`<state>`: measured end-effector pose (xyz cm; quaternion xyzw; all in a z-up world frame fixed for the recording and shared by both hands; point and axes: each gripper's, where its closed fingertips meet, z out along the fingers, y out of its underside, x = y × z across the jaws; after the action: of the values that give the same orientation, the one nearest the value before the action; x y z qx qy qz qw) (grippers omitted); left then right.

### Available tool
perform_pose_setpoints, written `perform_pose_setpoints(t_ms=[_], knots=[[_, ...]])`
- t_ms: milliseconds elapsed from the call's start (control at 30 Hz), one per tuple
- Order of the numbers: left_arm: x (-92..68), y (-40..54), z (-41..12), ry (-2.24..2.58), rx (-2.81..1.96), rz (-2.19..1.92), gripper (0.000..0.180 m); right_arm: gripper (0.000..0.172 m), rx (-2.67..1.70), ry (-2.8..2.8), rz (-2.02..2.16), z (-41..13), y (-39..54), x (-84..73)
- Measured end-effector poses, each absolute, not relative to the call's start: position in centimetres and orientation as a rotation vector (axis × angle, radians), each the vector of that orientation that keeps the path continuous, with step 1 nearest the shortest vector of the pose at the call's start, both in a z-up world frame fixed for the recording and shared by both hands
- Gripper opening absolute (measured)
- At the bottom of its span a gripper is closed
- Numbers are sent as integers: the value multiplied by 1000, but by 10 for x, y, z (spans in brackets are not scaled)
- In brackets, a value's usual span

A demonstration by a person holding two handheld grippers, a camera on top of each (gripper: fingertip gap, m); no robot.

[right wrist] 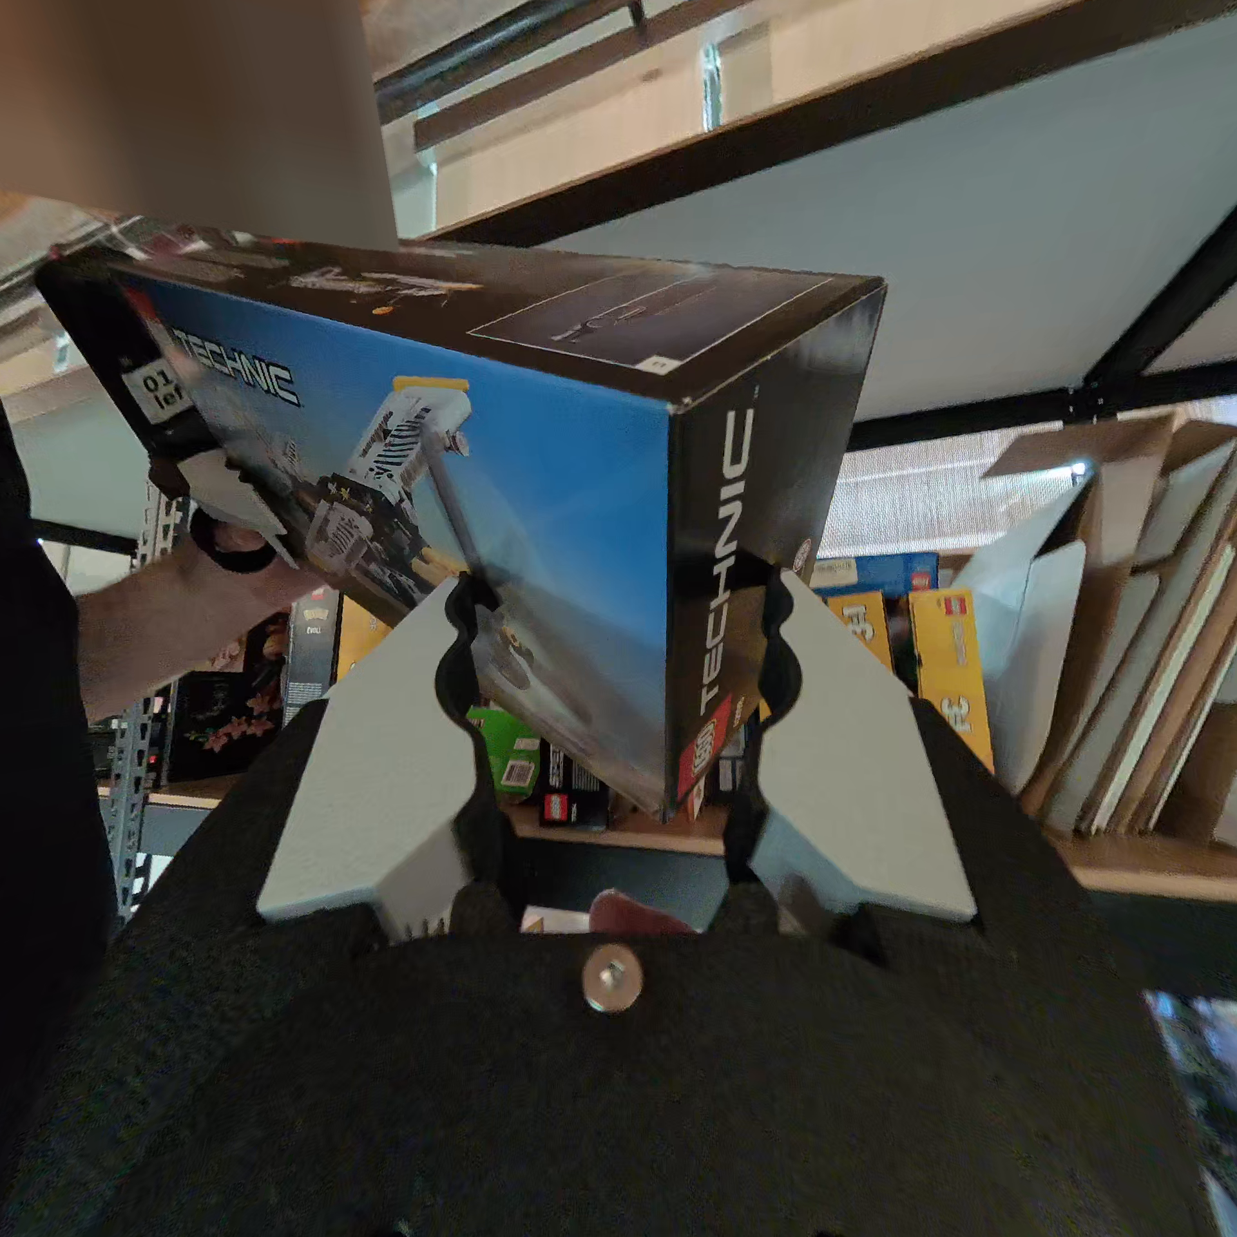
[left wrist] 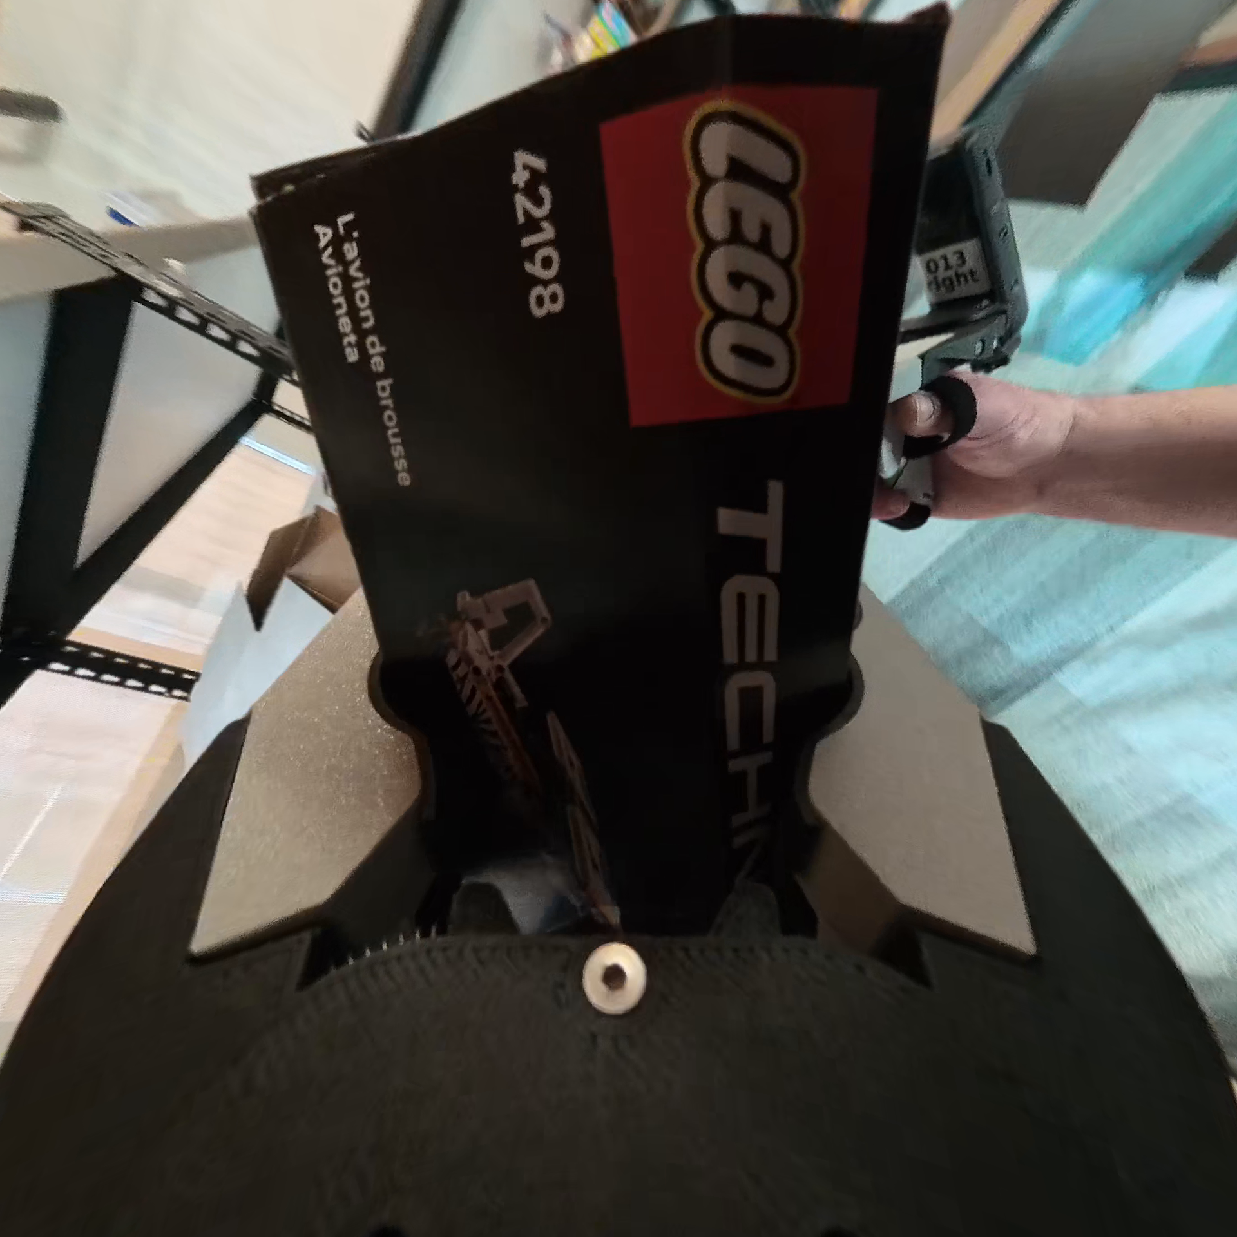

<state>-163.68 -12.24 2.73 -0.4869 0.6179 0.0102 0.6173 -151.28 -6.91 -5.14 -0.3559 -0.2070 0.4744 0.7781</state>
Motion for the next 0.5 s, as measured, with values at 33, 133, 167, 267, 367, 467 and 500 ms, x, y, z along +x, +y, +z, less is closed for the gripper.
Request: perform_pose_setpoints(t_ms=[33,133,167,267,367,467,500], knots=[[-1641,-122,32,1396,-1109,2,123,85,-751,-457,1018,-42,-69,-1513],[-1649,-123,43,1340,-1057,-31,123,86,-685,-477,1008,-20,-70,-1516],[-1652,-124,46,1328,-1035,-32,123,86,-665,-484,1007,-15,-70,-1518],[-1657,-136,56,1286,-943,-97,122,87,-588,-484,1027,-1,-74,-1523],[-1664,-141,61,1250,-900,-136,122,89,-503,-468,1016,14,-81,-1525],[-1674,-140,65,1237,-874,-151,122,89,-481,-480,994,22,-83,-1533],[-1678,-140,66,1231,-868,-156,122,89,-479,-489,991,24,-83,-1537]])
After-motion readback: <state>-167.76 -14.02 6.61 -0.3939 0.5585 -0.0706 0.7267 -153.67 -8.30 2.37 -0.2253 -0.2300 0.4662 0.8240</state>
